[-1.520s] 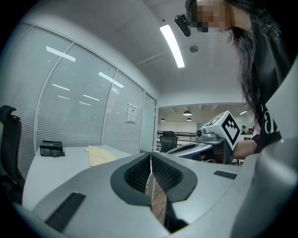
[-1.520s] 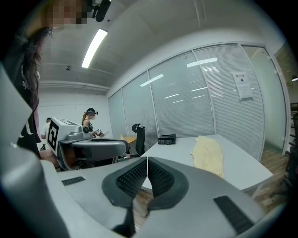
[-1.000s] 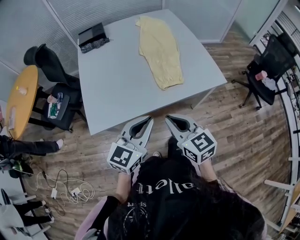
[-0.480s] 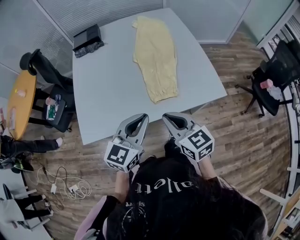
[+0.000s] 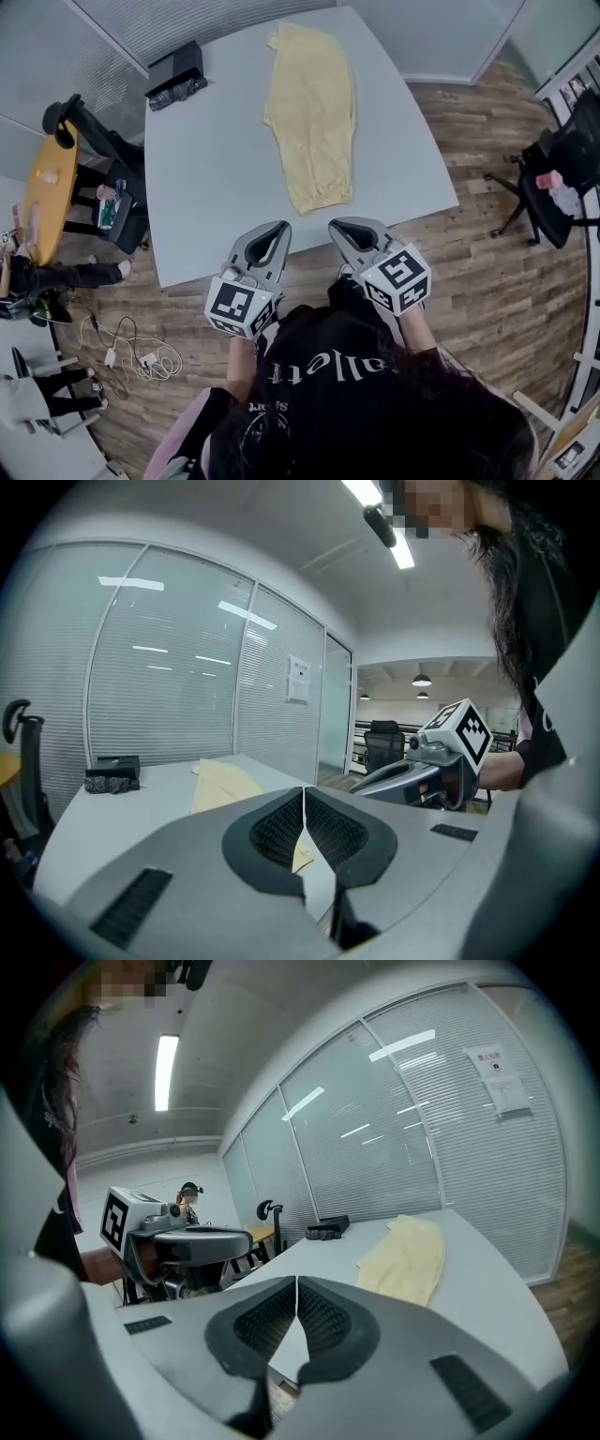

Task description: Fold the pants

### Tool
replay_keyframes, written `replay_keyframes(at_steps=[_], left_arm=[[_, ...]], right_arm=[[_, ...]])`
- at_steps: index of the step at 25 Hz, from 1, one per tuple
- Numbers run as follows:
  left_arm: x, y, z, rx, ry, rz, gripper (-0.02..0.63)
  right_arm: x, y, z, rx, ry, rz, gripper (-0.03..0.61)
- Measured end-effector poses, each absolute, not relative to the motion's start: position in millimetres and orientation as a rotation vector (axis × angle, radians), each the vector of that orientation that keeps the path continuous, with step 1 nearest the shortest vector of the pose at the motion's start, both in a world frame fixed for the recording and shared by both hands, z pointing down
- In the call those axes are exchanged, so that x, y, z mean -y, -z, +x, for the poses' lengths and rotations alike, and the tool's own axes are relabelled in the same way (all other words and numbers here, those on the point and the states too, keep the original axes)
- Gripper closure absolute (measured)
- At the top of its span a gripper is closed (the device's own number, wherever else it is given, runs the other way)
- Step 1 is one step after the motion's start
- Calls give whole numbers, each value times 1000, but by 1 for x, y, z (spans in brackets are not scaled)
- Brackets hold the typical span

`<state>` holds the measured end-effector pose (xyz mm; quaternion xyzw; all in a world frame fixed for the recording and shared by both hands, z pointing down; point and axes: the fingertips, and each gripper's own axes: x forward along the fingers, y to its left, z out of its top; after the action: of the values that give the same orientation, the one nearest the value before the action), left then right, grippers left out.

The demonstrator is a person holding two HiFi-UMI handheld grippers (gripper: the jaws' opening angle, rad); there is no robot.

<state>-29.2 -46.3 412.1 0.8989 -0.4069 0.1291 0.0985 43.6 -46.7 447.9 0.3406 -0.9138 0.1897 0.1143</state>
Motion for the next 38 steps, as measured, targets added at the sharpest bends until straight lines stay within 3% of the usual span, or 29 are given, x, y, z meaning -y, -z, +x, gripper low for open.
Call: replay_keyframes(at_steps=[25,38], left_arm=[[62,-468,-46,1343,-536,2459,588],[87,-573,-25,1074,-815,2460,586]], right_arm=[[86,-504,71,2600,-694,898,554],[114,-566,77,2425,-620,955,549]])
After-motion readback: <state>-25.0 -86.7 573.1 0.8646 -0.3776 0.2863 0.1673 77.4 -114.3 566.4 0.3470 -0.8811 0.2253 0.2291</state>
